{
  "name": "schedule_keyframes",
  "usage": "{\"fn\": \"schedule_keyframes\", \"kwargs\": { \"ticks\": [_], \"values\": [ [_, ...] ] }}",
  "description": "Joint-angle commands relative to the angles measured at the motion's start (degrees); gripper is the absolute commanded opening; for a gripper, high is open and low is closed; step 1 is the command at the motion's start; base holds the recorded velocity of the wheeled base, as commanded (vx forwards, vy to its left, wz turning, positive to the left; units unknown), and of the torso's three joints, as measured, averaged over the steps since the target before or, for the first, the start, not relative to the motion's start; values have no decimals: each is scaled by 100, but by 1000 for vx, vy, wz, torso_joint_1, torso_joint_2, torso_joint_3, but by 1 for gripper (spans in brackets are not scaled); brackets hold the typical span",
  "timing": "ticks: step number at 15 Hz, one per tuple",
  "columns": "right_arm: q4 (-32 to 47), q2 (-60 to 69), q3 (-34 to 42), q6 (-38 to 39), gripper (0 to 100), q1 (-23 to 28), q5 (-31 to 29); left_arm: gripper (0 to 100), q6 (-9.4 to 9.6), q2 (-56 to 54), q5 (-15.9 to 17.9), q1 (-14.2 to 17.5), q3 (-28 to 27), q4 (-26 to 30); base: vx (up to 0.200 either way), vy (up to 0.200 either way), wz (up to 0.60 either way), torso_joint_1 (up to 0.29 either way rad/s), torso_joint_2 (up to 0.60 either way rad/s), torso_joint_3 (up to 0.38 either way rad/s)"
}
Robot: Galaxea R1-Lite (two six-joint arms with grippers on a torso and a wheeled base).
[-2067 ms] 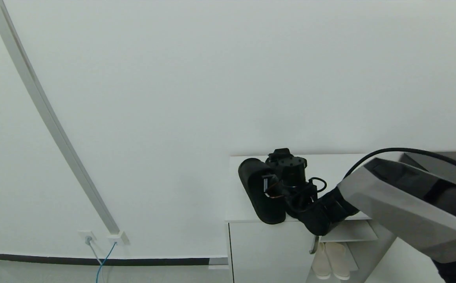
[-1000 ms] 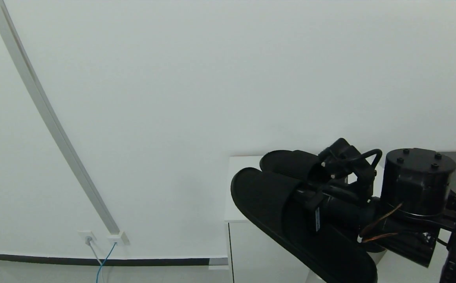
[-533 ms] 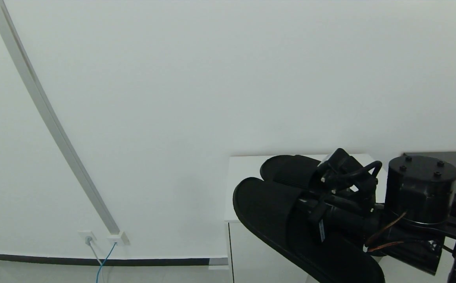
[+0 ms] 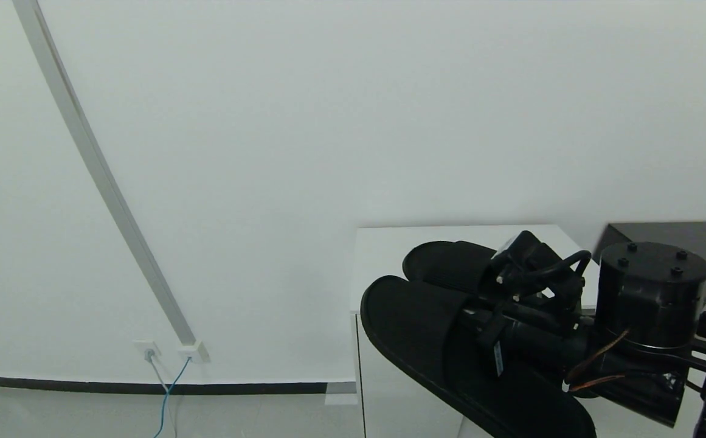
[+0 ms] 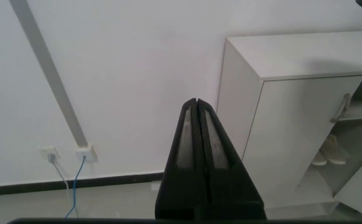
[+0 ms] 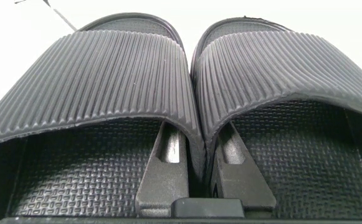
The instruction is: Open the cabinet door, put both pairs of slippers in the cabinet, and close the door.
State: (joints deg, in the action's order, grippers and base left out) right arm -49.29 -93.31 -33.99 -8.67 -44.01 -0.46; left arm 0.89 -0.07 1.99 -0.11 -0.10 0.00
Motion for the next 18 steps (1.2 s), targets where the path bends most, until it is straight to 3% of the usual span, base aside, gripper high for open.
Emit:
{"fn": "schedule_keyframes", "kwargs": {
  "ticks": [1,9,18],
  "values": [
    [-2,-47,6,-3,0,-3,2,0,-1,7,3,2,1,0,0,0,0,0,0,0],
    [7,-91,15,-30,0,-11,-24,0,-1,7,3,2,1,0,0,0,0,0,0,0],
    [7,-179,15,-12,0,-11,-33,0,-1,7,-5,2,1,0,0,-200,0,2,5,1]
  ]
}}
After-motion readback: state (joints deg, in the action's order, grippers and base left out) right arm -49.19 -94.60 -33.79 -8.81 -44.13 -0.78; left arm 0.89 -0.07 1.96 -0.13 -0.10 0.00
